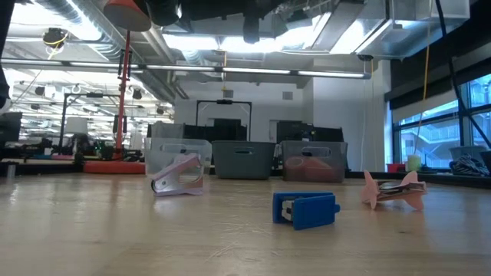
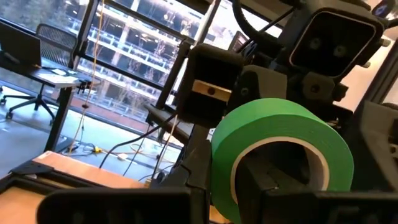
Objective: Pick and place Stapler, Stapler remover, tape
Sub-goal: Put the green tape into the black bin
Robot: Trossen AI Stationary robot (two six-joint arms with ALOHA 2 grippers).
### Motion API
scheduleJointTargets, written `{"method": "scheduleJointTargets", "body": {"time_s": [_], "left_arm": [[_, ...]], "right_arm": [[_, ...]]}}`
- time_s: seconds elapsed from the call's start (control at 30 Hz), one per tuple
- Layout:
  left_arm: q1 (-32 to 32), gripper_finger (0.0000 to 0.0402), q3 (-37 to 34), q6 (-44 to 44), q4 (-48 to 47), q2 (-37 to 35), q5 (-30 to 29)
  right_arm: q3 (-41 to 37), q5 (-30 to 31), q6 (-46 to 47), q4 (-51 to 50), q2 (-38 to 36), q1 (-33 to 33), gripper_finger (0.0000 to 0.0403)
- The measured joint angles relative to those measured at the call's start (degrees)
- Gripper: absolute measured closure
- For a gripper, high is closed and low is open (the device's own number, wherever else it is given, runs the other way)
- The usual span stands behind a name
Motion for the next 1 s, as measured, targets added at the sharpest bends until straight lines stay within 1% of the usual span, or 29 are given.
{"method": "scheduleJointTargets", "body": {"time_s": [0.07, 0.17, 0.2, 0.37, 0.43, 0.53, 0.6, 0.7, 0.83, 0.9, 1.0], "left_arm": [[0.00, 0.0369, 0.00, 0.00, 0.07, 0.00, 0.30], [0.02, 0.0369, 0.03, 0.95, 0.56, 0.00, 1.00], [0.00, 0.0369, 0.07, 1.06, 0.57, 0.00, 1.10], [-0.01, 0.0366, 0.13, 1.76, 0.19, 0.00, 0.82], [-0.01, 0.0346, 0.11, 0.99, -0.16, 0.02, 0.50], [-0.01, 0.0302, 0.00, -0.28, -1.87, 0.04, -1.59], [0.27, 0.0271, 0.00, -0.35, -2.92, -0.02, -1.96], [0.89, 0.0226, -0.11, -0.26, -5.32, 0.07, -1.94], [2.19, 0.0172, -0.09, 1.39, -6.59, 0.07, -1.71], [2.74, 0.0151, -0.09, 1.81, -6.68, 0.07, -1.37], [3.20, 0.0132, -0.09, 1.86, -5.95, 0.07, -1.00]], "right_arm": [[-0.01, -0.02, 0.03, -0.02, -0.01, -0.46, 0.0257], [-0.05, -0.86, 0.46, -0.11, -0.15, -0.86, 0.0354], [-0.05, -1.03, 0.25, 0.04, -0.23, -0.87, 0.0364], [-0.05, -0.94, 0.25, -0.58, -0.29, -1.19, 0.0364], [-0.05, -0.85, 0.11, -1.21, -0.29, -1.19, 0.0364], [-0.05, 0.50, -0.30, -2.46, -0.95, -1.21, 0.0364], [-0.02, 2.03, -0.31, -3.65, -1.81, -1.26, 0.0364], [1.75, 5.37, -0.25, -10.68, -3.64, -1.30, 0.0364], [6.84, 7.77, 2.62, -26.42, -4.65, -2.39, 0.0364], [9.25, 7.97, 4.05, -34.87, -4.64, -3.62, 0.0364], [10.35, 8.07, 4.27, -42.08, -4.70, -6.95, 0.0364]]}}
